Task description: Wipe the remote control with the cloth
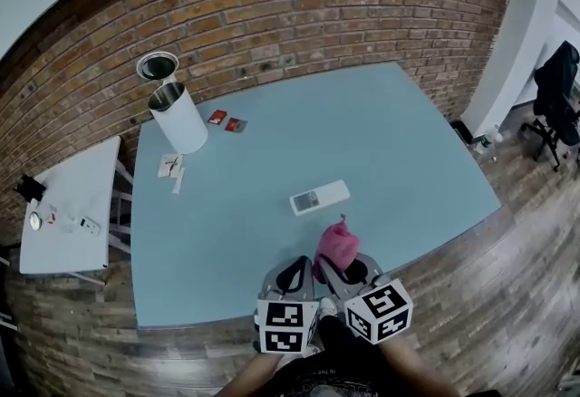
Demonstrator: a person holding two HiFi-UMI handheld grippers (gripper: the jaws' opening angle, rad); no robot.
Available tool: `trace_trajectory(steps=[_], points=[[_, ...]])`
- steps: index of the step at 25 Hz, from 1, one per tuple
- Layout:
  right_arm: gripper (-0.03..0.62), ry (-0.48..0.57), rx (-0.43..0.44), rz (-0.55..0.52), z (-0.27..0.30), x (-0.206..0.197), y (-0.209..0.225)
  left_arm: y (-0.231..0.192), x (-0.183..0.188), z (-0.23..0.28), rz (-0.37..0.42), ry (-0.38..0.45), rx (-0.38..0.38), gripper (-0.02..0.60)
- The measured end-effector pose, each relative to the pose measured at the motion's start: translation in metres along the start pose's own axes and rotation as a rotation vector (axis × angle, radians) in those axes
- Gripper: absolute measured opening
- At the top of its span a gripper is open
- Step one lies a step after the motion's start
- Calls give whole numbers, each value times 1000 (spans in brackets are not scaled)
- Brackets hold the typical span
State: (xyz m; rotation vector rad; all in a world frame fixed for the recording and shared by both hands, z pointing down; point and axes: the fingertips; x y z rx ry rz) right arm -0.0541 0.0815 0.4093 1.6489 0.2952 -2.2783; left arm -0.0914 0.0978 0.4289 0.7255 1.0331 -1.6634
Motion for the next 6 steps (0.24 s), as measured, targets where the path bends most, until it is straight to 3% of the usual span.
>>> trace_trajectory(steps=[6], points=[[66, -7, 9, -5, -5, -3, -12, 3, -3, -11, 20, 3, 2, -2]])
Point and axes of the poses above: the fingertips, and each gripper's own axes: z forward along the fingers, y to its right, x out of its top, and after that the axes turned 12 degrees about -z, right-handed
